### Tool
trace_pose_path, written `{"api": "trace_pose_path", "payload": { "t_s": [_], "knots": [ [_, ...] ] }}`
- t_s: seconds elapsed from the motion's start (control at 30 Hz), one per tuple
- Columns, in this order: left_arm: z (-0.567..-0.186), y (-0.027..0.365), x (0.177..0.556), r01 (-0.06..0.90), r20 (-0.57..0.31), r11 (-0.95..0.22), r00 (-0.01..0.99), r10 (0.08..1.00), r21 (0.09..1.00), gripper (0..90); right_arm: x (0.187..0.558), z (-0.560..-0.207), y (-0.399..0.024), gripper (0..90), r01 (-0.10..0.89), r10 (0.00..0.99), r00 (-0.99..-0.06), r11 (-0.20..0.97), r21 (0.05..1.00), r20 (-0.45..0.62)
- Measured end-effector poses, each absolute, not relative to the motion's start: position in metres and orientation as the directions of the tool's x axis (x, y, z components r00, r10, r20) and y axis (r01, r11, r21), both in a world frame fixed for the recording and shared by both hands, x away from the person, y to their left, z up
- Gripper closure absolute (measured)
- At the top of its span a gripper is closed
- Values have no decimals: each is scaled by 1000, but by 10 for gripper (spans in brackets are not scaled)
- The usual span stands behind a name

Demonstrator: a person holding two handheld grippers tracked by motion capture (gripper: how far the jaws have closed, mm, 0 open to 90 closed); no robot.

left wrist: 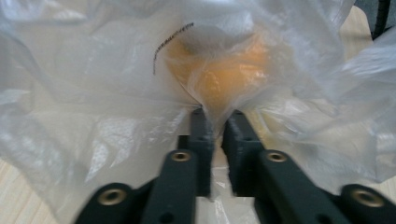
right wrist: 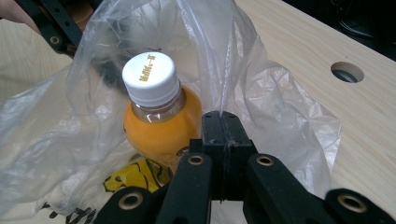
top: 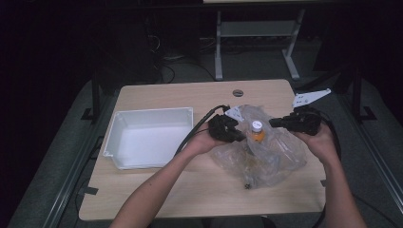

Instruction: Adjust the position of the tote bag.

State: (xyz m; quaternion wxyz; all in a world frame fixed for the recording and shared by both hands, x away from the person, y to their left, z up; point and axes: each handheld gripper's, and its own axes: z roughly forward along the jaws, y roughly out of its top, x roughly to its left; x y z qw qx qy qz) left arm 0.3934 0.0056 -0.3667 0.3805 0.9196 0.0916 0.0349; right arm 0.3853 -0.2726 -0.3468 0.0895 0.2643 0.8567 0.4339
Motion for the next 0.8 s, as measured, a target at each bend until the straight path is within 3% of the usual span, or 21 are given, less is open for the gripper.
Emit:
{"api": "trace_pose_path", "payload": {
  "t_s": [0.13,0.8],
  "knots": [
    [-366,8,394,155,-10,-686,978,210,711,898,387,-348,-271,899,379,534,-842,487,787,75],
    [-394,28,387,219,-3,-710,956,292,669,900,387,-391,-284,899,500,586,-792,459,734,173]
  ]
}}
